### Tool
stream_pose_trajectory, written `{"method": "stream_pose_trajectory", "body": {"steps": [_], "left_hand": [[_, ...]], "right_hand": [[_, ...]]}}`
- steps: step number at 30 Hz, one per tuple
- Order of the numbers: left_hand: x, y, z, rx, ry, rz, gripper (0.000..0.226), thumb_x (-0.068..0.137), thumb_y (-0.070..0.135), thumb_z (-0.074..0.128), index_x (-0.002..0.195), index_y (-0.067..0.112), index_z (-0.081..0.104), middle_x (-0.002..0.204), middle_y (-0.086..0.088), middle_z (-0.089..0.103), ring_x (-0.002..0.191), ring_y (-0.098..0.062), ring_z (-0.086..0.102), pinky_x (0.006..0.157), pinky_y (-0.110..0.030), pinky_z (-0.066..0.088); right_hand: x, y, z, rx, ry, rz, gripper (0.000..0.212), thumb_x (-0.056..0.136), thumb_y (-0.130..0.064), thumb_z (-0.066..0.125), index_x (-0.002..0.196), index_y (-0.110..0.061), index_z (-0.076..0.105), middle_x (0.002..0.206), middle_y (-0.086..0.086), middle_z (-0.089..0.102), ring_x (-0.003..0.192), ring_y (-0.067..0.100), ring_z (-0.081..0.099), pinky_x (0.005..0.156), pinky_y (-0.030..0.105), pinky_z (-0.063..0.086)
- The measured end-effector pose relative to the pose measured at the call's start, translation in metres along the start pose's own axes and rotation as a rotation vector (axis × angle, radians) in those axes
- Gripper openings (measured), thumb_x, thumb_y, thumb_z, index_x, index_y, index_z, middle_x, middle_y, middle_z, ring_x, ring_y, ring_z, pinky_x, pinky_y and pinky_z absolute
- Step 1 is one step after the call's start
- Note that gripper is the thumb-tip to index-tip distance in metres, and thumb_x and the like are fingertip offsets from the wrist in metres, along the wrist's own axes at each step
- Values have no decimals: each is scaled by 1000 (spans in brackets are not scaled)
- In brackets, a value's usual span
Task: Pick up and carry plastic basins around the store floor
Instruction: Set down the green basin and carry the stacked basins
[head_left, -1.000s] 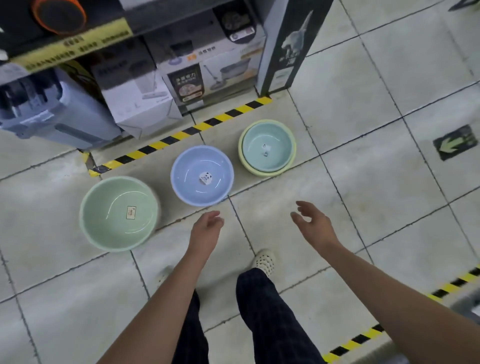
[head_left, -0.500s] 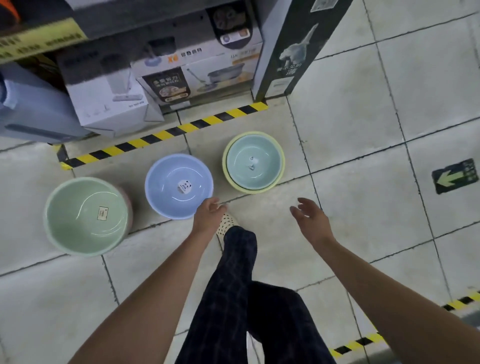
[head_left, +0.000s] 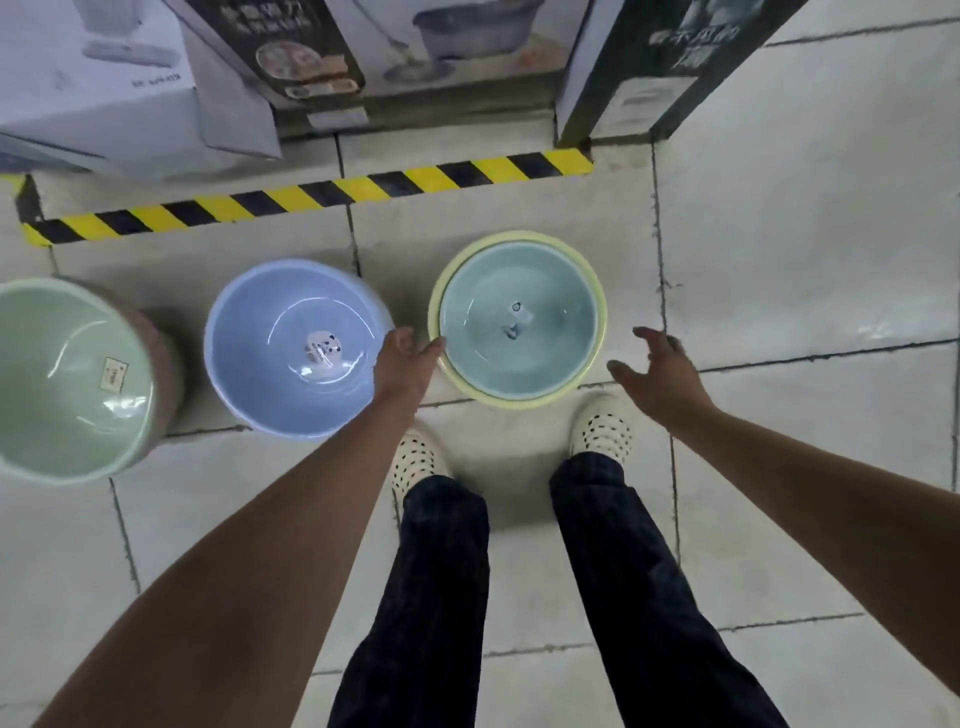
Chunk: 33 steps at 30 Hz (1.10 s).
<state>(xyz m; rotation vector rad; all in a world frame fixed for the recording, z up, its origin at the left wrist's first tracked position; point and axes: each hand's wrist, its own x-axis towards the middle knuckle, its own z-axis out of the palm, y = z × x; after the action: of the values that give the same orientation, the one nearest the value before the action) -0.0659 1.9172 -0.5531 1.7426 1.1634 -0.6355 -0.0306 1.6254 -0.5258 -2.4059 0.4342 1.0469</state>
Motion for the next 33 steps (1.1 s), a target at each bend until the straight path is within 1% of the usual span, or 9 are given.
{"method": "stream_pose_trajectory", "body": {"steps": [5, 8, 11, 14, 17, 19, 26, 30, 33], "left_hand": [[78, -50, 58, -11, 76, -9, 85, 77, 43, 78, 146, 11, 41, 148, -9, 48, 135, -25, 47, 111, -33, 35], [112, -72, 84, -77, 83, -10, 93, 81, 33, 79, 154, 10, 26, 156, -5, 37, 141, -21, 39, 100, -19, 26], [137, -87, 103, -179, 56, -4, 98, 81, 28, 79, 155, 12, 18, 154, -4, 39, 138, -20, 43, 101, -21, 31], [156, -97, 115, -177, 49, 38, 72, 82, 18, 77, 141, 10, 36, 125, -2, 58, 116, -23, 59, 93, -32, 47], [168, -101, 120, -134, 93, 84, 43, 86, 10, 69, 122, 10, 44, 105, 0, 58, 101, -25, 60, 80, -28, 44], [169, -102, 120, -119, 89, 115, 37, 86, 9, 66, 115, 12, 44, 99, 1, 57, 93, -24, 58, 77, -27, 42], [145, -87, 91, -156, 169, 231, 50, 74, 16, 65, 123, 14, 54, 88, 20, 58, 86, -16, 57, 69, -19, 43], [119, -60, 51, -223, 189, 247, 52, 70, 20, 66, 121, 15, 57, 89, 14, 62, 85, -17, 62, 66, -18, 44], [91, -40, 12, -284, 187, 218, 59, 65, 24, 60, 124, 20, 55, 88, 22, 60, 81, -6, 60, 63, -12, 41]], "right_hand": [[97, 36, 44, 0, 32, 13, 79, 87, -39, 68, 152, -17, 28, 152, 13, 37, 136, 31, 42, 111, 45, 37], [140, 52, 64, 83, 23, 32, 87, 83, -45, 70, 153, -22, 23, 152, 11, 38, 135, 30, 43, 110, 46, 39], [171, 64, 79, 194, -21, 55, 94, 81, -50, 71, 154, -26, 17, 149, 11, 42, 130, 30, 49, 107, 48, 42], [185, 68, 96, 321, -83, 77, 96, 76, -52, 72, 153, -33, 18, 137, 5, 53, 114, 29, 60, 95, 50, 52], [189, 69, 113, 373, -78, 21, 86, 70, -42, 69, 145, -37, 27, 124, -2, 58, 108, 27, 61, 88, 49, 55], [187, 66, 120, 398, -41, 17, 83, 69, -34, 63, 144, -34, 28, 117, -2, 58, 104, 26, 59, 85, 41, 52], [169, 36, 99, 436, 28, -23, 71, 79, -10, 63, 141, -30, 35, 106, -15, 58, 101, 17, 59, 84, 38, 52], [140, -12, 64, 419, 80, -87, 69, 79, -11, 65, 140, -31, 39, 101, -21, 57, 96, 18, 59, 82, 33, 49], [111, -55, 41, 426, 64, -127, 74, 69, -20, 63, 138, -32, 41, 104, -18, 59, 98, 17, 59, 80, 32, 50]]}}
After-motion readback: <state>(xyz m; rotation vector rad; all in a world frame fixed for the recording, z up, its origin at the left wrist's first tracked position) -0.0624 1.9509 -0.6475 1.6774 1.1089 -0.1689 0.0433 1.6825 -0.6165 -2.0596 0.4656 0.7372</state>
